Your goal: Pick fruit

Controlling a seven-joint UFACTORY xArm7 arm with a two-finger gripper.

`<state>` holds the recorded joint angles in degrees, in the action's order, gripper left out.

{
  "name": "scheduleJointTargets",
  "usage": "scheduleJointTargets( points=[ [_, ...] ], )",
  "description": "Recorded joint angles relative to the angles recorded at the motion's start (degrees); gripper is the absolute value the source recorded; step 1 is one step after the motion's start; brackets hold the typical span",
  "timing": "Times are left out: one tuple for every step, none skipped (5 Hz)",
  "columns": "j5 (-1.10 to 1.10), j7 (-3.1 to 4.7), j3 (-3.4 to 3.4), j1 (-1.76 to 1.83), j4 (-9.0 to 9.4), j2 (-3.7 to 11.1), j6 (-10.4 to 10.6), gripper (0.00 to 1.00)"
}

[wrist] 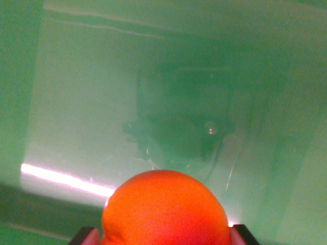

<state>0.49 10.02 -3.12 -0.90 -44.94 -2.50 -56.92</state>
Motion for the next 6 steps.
scheduleJointTargets(
  points=[
    [0.04,0.04,0.02,-0.01,-1.48,-1.08,-2.57,1.0],
    [0.04,0.04,0.02,-0.01,-1.48,-1.08,-2.57,1.0],
    [0.09,0.07,0.04,-0.02,-2.99,-2.18,-5.17,1.0],
    [0.09,0.07,0.04,-0.02,-2.99,-2.18,-5.17,1.0],
    [0.14,0.11,0.06,-0.03,-4.55,-3.33,-7.88,1.0],
    [0.14,0.11,0.06,-0.03,-4.55,-3.33,-7.88,1.0]
  ],
)
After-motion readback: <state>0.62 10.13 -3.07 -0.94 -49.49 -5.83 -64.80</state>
